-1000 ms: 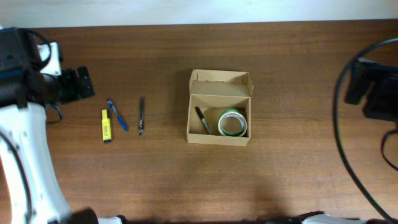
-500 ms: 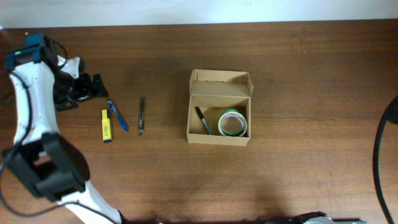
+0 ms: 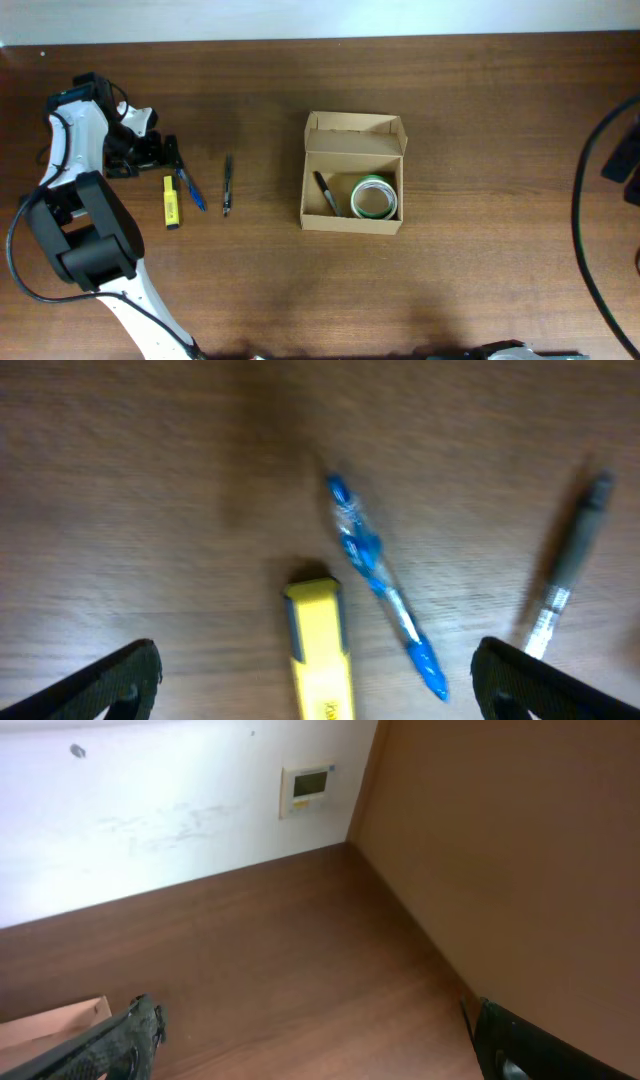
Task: Pack container
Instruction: 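Move the left gripper down over the yellow highlighter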
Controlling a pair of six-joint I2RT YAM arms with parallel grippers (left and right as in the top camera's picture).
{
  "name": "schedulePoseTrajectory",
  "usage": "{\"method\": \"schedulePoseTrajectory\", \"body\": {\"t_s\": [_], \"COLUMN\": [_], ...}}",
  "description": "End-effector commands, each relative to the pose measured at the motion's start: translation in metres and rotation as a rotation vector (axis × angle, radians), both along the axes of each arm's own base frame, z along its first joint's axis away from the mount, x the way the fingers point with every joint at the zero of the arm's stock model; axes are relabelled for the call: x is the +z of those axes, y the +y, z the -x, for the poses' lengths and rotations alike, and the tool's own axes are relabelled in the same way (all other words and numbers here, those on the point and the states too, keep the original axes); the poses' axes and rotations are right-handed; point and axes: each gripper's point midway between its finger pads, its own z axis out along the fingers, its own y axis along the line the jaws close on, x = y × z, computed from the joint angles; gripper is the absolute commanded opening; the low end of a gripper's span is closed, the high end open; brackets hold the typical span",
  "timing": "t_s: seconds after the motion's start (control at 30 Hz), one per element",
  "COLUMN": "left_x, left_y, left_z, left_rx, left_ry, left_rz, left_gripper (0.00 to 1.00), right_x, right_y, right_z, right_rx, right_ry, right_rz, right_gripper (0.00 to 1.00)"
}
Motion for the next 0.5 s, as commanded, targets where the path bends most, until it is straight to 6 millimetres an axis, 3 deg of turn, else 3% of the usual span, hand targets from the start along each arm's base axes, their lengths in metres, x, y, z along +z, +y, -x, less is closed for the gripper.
{"method": "schedulePoseTrajectory", "body": {"t_s": [0.0, 0.2, 0.47], "left_x": [-0.013, -0.036, -0.055], "left_y": [0.015, 0.022, 0.001], "left_z": [0.005, 0.011, 0.029], "left_rx": [-0.017, 0.028, 0.07], "left_ry": [0.023, 0.035, 0.107], "left_rz": [-0.08, -0.13, -0.109], "left_gripper": [1.0, 0.94, 0.93], "right_x": [-0.003, -0.007, -0.013], "right_y": [-0.006, -0.004, 0.001], "right_z": [-0.002, -0.009, -0.021], "right_rx": [-0.036, -0.036, -0.015], "right_ry": [0.018, 0.038, 0.065], "right_rz": [0.015, 0.019, 0.009], "right_gripper": [0.99, 0.99, 0.99]}}
